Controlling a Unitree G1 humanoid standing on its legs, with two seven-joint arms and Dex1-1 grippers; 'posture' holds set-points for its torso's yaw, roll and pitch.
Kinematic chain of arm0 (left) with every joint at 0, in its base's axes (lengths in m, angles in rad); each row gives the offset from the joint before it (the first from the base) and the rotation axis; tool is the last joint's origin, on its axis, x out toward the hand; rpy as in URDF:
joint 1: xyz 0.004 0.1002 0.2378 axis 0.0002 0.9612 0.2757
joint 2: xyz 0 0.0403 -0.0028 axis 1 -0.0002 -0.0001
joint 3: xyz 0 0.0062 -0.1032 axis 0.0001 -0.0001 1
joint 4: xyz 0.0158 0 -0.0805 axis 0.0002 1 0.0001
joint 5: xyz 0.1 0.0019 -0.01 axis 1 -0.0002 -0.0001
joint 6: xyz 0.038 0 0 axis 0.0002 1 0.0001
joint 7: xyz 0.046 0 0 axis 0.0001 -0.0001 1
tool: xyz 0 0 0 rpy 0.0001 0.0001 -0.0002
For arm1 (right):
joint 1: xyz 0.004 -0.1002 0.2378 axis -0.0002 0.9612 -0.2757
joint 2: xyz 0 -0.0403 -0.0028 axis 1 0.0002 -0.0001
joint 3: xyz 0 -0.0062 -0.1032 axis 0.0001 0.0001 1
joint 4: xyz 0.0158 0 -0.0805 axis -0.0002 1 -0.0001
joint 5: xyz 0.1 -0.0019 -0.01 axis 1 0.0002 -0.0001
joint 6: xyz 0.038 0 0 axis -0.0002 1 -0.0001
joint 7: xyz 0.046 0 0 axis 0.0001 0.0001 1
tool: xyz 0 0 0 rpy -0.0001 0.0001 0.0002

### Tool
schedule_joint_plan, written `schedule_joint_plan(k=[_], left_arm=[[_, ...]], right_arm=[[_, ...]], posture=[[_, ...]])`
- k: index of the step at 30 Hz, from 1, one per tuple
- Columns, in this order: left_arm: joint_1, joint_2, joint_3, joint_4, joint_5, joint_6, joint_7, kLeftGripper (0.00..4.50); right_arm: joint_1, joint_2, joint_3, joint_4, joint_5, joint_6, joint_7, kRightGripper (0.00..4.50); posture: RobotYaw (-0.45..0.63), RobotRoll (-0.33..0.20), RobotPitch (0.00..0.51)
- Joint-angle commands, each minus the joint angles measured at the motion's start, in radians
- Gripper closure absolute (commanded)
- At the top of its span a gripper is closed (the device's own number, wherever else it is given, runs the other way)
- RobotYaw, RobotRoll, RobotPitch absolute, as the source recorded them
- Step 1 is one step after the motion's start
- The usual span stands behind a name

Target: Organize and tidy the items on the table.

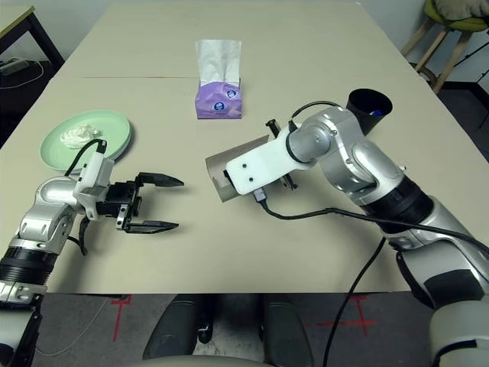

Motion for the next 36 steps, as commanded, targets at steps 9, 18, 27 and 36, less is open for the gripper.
schedule_joint_plan(k=[9, 18, 27, 36], left_arm=[[-0.004, -0.016, 0.050, -0.070, -0.044, 0.056, 0.075, 0.00], [0.030, -0.024, 0.055, -0.095, -0.029, 0.032, 0.100, 0.00], [0.028, -0.025, 0.053, -0.090, -0.024, 0.014, 0.114, 0.00], [0.033, -0.031, 0.054, -0.082, -0.027, -0.010, 0.118, 0.00]], right_arm=[[-0.020, 0.042, -0.002, 0.013, -0.019, 0.004, 0.004, 4.09], [-0.019, 0.050, 0.007, 0.065, -0.050, -0.031, -0.021, 4.09], [-0.001, 0.064, 0.014, 0.072, -0.065, -0.054, -0.031, 4.09], [0.021, 0.075, 0.018, 0.066, -0.074, -0.050, -0.023, 4.09]], posture=[[0.12, 0.000, 0.171], [0.13, 0.000, 0.174], [0.14, 0.000, 0.171], [0.14, 0.000, 0.170]])
